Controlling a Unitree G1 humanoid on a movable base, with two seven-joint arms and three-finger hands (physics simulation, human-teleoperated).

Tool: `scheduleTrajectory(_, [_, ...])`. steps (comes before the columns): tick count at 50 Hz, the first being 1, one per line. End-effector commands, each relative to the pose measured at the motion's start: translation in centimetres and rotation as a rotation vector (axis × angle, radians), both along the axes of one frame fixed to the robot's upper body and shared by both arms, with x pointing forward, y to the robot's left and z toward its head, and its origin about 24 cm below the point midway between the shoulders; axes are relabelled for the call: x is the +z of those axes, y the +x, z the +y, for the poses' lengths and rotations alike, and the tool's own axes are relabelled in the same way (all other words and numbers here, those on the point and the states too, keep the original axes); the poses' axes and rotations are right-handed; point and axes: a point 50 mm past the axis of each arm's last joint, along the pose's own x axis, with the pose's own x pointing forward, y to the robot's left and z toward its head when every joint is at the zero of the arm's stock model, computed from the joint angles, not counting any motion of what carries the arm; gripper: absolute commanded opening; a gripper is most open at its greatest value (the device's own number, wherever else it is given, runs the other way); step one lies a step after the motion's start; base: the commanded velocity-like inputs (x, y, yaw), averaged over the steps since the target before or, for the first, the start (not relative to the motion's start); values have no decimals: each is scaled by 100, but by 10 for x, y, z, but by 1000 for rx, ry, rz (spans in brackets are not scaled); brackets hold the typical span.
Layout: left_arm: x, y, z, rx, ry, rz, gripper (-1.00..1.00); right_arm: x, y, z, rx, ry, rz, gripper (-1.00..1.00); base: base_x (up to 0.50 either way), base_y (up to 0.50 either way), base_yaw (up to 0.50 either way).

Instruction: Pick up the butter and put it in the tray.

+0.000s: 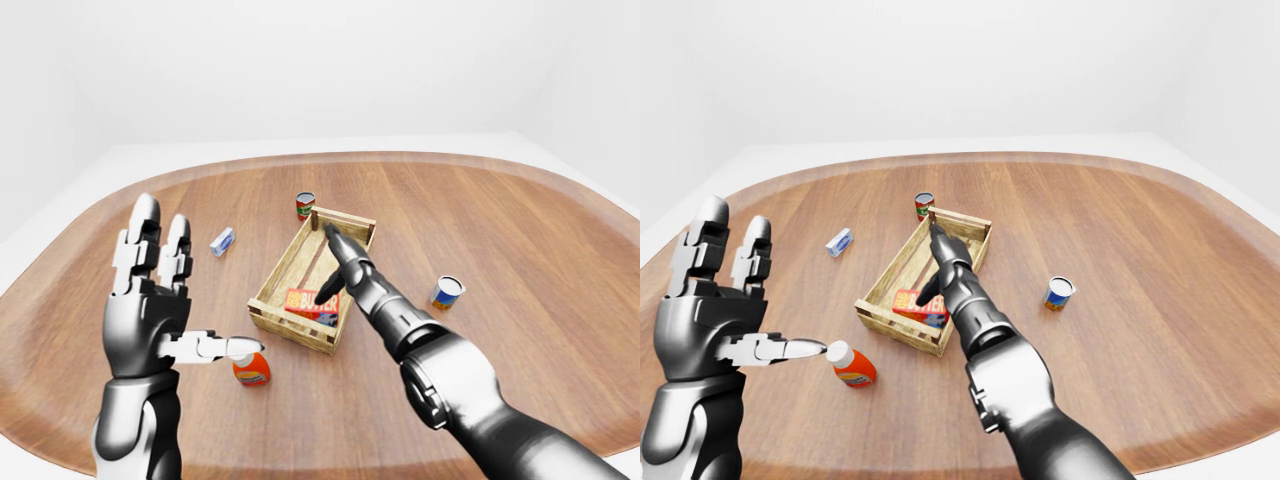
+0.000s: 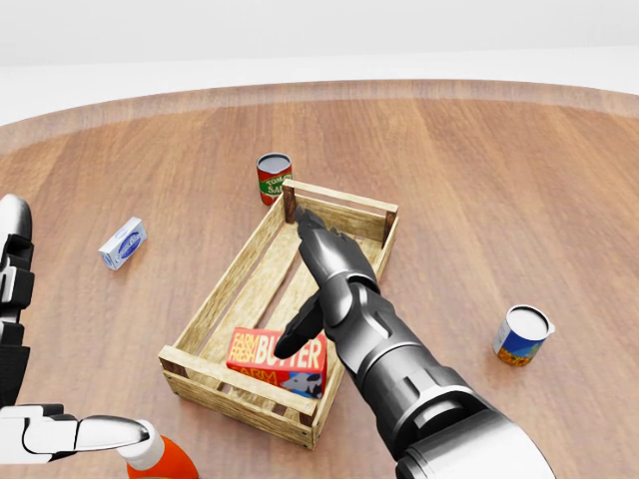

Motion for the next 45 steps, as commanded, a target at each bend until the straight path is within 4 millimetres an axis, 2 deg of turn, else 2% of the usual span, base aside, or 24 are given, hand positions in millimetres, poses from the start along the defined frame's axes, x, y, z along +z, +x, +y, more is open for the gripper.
scheduleTrajectory(1, [0,0,0,-1,1,0,100,1,0,2,5,2,-4,100,0,0,0])
scheduleTrajectory(8, [1,-1,0,-1,1,-5,100,4,1,4,14,1,-11,100,0,0,0])
scheduleTrajectory(14, [1,-1,0,-1,0,-5,100,18,6,8,33,18,-40,100,0,0,0])
scheduleTrajectory(25, [2,0,1,4,0,-11,100,84,20,18,123,119,-234,100,0,0,0])
scheduleTrajectory(28, [2,0,1,4,0,-8,100,93,17,19,157,128,-269,100,0,0,0])
scheduleTrajectory(29, [2,0,1,5,-1,-8,100,103,15,19,181,139,-315,100,0,0,0])
scheduleTrajectory(32, [1,0,1,4,-2,-7,100,116,7,21,236,142,-377,100,0,0,0])
scheduleTrajectory(37, [1,1,1,5,-2,-6,100,125,-12,23,317,103,-450,100,0,0,0])
scheduleTrajectory(39, [1,0,1,5,-3,-7,100,139,-26,23,360,81,-518,100,0,0,0])
scheduleTrajectory(45, [2,1,1,5,-3,-8,100,155,-55,22,415,-4,-615,100,0,0,0])
